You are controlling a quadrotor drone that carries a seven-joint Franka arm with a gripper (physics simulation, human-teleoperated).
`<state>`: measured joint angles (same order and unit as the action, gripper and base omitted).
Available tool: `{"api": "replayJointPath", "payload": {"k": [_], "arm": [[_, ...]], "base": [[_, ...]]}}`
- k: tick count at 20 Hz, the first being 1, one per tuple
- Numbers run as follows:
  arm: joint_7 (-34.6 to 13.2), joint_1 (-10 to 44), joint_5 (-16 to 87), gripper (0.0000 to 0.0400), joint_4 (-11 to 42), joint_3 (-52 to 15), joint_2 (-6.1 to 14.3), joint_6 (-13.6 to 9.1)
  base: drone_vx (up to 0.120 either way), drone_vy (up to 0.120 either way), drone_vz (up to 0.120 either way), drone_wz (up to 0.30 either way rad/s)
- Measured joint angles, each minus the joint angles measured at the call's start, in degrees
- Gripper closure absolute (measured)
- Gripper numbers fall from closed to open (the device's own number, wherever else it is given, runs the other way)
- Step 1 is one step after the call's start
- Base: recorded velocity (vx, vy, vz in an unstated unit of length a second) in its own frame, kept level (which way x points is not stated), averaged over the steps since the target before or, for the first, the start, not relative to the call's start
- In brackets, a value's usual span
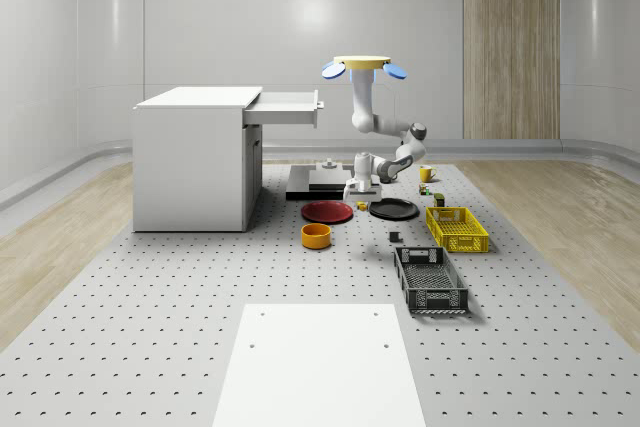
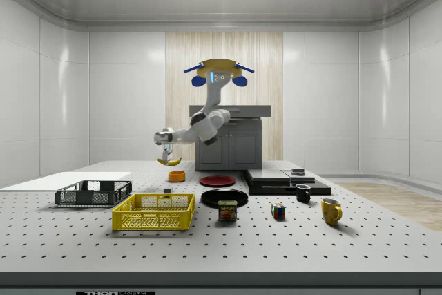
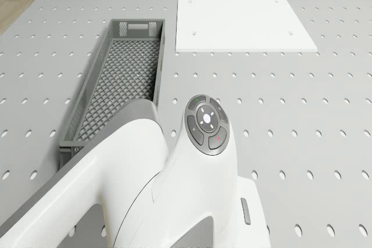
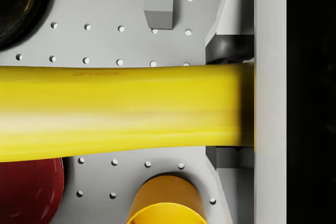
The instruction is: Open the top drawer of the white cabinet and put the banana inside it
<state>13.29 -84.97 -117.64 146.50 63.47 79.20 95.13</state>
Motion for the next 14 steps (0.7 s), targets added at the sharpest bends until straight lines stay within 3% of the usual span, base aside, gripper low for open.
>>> {"api": "replayJointPath", "payload": {"k": [14], "arm": [[0.8, -0.8, 1.1, 0.0210, 0.0, 0.3, 1.7, 1.3]], "base": [[-0.120, 0.000, 0.120, 0.000]]}}
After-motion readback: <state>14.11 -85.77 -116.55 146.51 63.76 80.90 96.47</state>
